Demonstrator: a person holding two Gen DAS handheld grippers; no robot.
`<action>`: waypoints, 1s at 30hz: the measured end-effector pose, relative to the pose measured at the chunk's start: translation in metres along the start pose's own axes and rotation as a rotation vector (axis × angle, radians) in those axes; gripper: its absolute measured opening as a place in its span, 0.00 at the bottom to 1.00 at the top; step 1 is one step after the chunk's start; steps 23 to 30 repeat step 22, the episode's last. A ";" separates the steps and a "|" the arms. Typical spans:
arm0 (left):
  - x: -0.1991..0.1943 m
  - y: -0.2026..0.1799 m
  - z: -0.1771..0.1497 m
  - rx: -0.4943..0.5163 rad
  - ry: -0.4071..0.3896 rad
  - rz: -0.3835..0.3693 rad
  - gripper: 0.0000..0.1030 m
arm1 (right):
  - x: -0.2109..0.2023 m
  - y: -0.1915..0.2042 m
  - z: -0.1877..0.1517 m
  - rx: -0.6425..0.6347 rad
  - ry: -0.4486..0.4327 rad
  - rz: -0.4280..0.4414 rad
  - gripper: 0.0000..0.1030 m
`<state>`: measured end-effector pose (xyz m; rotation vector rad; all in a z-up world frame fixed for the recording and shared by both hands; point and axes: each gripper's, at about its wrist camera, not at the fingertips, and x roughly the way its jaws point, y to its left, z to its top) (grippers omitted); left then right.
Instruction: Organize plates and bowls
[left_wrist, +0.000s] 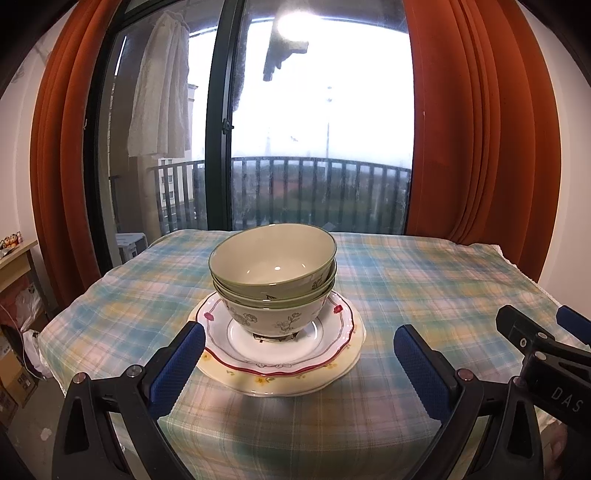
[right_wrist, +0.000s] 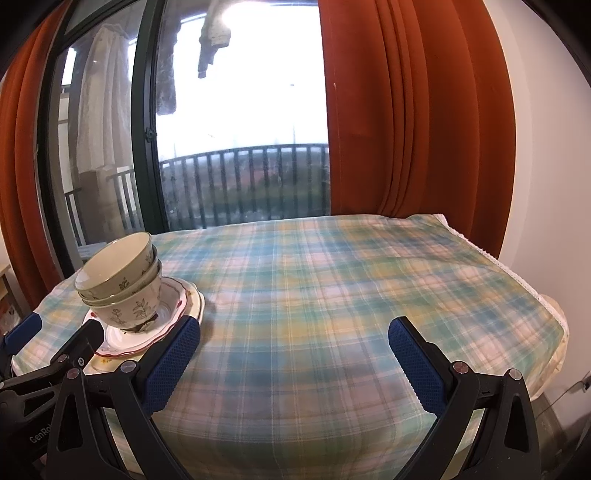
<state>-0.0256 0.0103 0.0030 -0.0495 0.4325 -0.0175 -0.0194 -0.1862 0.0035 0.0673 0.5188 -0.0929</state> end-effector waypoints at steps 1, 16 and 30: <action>0.000 0.000 0.000 0.001 0.001 0.000 1.00 | 0.000 0.000 0.000 0.001 0.002 0.000 1.00; 0.001 -0.001 -0.001 0.002 0.005 0.002 1.00 | 0.001 0.000 0.000 0.001 0.003 -0.001 1.00; 0.002 -0.002 -0.001 0.004 0.007 0.001 1.00 | 0.001 0.000 0.001 0.000 0.000 -0.005 1.00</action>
